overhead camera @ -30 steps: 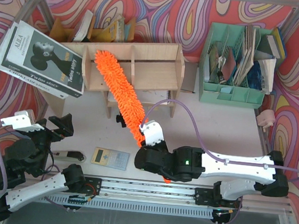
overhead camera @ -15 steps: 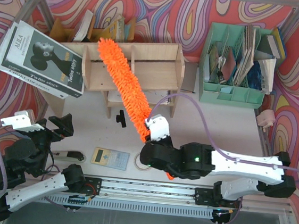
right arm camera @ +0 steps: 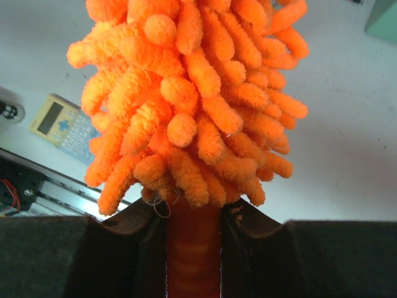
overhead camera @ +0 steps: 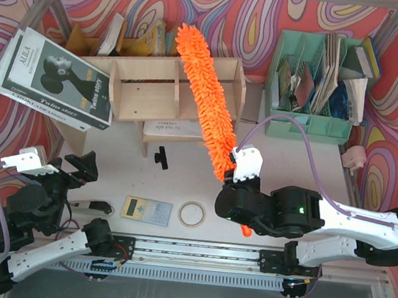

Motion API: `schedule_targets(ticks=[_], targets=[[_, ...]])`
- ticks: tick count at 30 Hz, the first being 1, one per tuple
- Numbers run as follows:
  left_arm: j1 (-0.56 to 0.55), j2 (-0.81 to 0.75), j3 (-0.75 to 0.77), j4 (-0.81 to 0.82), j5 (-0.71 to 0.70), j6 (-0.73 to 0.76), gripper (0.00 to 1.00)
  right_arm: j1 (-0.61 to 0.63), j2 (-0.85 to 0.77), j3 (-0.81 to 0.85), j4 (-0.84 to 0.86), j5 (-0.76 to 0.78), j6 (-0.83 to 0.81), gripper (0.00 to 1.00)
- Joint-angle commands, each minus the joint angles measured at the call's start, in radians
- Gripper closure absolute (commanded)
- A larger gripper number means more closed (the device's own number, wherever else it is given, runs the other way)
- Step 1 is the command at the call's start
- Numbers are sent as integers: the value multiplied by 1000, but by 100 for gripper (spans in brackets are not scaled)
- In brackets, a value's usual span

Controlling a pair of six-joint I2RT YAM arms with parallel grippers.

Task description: Dust the bookshelf with a duster

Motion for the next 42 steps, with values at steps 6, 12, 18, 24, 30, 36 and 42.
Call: schedule_targets(ticks=[6, 12, 18, 24, 30, 36, 42], targets=[[-3, 1, -7, -12, -25, -3, 2, -2, -13, -154, -21, -79, 142, 100], [-3, 1, -8, -10, -27, -3, 2, -2, 6, -241, 80, -138, 127, 100], [-3, 1, -8, -10, -26, -3, 1, -3, 33, -261, 118, -176, 110, 100], [-3, -2, -9, -10, -22, -4, 2, -2, 6, -291, 102, -220, 129, 100], [-3, -2, -9, -10, -21, -4, 2, -3, -26, -274, 48, -203, 147, 100], [-3, -1, -8, -10, -21, -4, 1, -3, -42, -207, -91, -122, 221, 100], [-3, 0, -8, -13, -20, -6, 2, -3, -95, -146, -143, -47, 259, 100]])
